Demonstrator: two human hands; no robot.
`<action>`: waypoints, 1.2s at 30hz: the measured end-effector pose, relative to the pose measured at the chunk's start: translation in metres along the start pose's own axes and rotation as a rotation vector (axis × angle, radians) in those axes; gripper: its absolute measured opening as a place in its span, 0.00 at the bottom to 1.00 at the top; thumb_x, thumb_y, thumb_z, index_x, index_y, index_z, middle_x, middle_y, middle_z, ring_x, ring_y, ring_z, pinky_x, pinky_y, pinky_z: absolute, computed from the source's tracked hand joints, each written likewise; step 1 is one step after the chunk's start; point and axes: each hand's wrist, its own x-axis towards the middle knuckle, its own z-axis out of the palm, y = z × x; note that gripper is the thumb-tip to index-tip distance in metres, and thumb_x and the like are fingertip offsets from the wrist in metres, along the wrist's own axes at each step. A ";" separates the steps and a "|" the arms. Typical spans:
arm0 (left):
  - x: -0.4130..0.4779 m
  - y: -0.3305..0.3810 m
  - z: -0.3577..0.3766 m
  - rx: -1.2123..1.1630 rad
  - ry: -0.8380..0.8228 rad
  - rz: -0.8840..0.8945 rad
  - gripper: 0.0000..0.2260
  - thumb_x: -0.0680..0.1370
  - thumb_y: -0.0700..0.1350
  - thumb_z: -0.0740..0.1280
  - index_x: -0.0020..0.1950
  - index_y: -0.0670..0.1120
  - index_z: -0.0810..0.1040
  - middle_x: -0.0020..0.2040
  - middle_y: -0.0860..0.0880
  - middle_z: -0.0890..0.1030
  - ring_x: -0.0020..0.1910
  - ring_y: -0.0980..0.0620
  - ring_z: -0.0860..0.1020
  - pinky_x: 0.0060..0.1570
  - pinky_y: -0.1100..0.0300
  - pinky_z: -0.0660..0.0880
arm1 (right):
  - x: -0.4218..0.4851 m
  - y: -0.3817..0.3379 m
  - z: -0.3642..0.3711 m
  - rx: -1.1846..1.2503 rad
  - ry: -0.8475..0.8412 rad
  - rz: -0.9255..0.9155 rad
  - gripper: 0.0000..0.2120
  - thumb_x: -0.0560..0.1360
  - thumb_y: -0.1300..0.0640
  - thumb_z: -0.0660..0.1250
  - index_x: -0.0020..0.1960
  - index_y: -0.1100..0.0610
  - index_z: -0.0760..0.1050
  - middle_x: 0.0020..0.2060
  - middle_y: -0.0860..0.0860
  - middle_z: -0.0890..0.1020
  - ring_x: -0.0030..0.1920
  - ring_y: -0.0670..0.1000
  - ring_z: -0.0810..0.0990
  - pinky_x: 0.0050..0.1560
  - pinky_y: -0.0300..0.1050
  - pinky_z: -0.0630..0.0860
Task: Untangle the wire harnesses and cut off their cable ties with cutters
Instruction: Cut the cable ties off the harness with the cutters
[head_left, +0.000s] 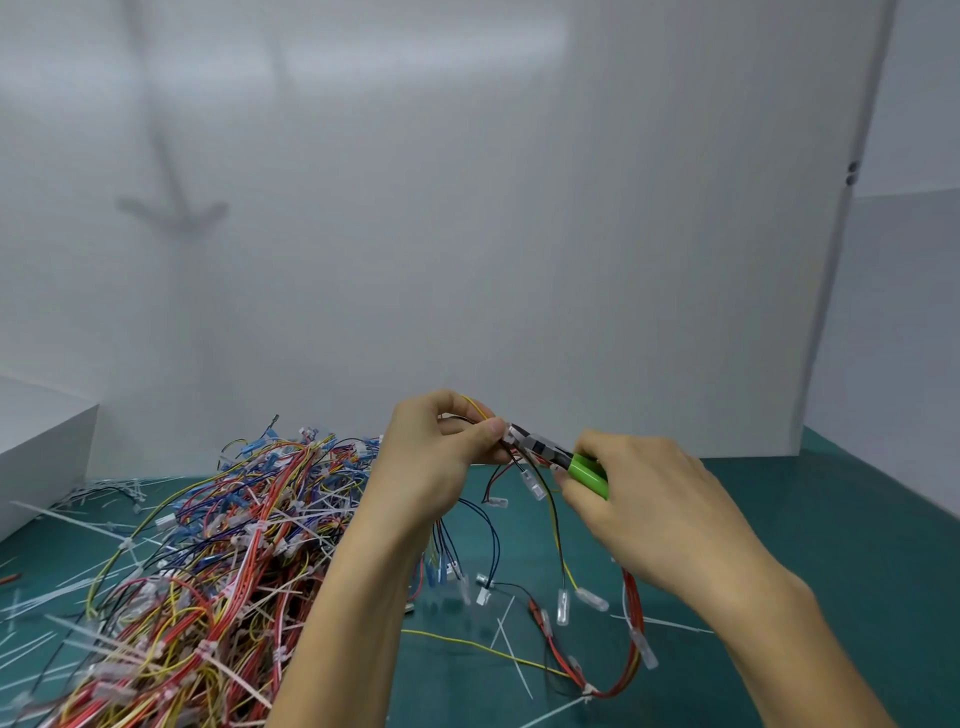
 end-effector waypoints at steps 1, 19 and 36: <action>0.000 0.000 -0.001 0.001 -0.001 -0.003 0.03 0.76 0.35 0.71 0.46 0.35 0.79 0.36 0.42 0.85 0.32 0.53 0.84 0.29 0.71 0.72 | 0.000 0.000 0.000 0.000 -0.002 0.000 0.15 0.79 0.41 0.59 0.40 0.49 0.67 0.33 0.46 0.74 0.35 0.48 0.74 0.31 0.44 0.64; 0.000 0.001 -0.003 0.165 0.011 0.075 0.03 0.74 0.36 0.73 0.42 0.39 0.80 0.34 0.46 0.85 0.35 0.52 0.85 0.45 0.59 0.79 | 0.000 0.001 0.000 0.012 -0.021 0.026 0.21 0.78 0.35 0.60 0.36 0.50 0.67 0.29 0.47 0.72 0.30 0.48 0.70 0.27 0.44 0.60; 0.000 0.002 -0.005 0.109 -0.007 -0.008 0.05 0.77 0.42 0.69 0.44 0.43 0.82 0.35 0.50 0.85 0.31 0.60 0.81 0.29 0.74 0.70 | 0.006 0.005 0.000 0.577 -0.184 0.156 0.17 0.74 0.46 0.72 0.33 0.57 0.78 0.23 0.46 0.71 0.27 0.47 0.67 0.32 0.40 0.65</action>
